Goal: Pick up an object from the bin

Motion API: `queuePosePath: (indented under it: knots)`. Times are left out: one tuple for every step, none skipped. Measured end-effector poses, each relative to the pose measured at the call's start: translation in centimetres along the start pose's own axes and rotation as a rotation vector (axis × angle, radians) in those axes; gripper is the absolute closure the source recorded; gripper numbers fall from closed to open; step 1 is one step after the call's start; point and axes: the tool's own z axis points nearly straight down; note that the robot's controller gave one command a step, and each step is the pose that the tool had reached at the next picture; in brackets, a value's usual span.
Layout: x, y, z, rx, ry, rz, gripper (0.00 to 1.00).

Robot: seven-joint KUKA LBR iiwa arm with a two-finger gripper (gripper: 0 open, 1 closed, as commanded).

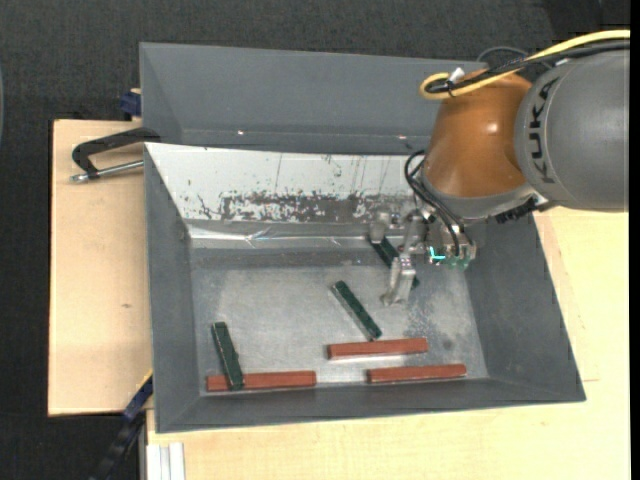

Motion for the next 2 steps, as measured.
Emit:
queuePosePath:
  knots:
    - [-0.2,0.0,-0.4,0.0,-0.008,0.0,0.0]
    - [-0.6,-2.1,-0.1,-0.002,-0.012,0.062,0.0]
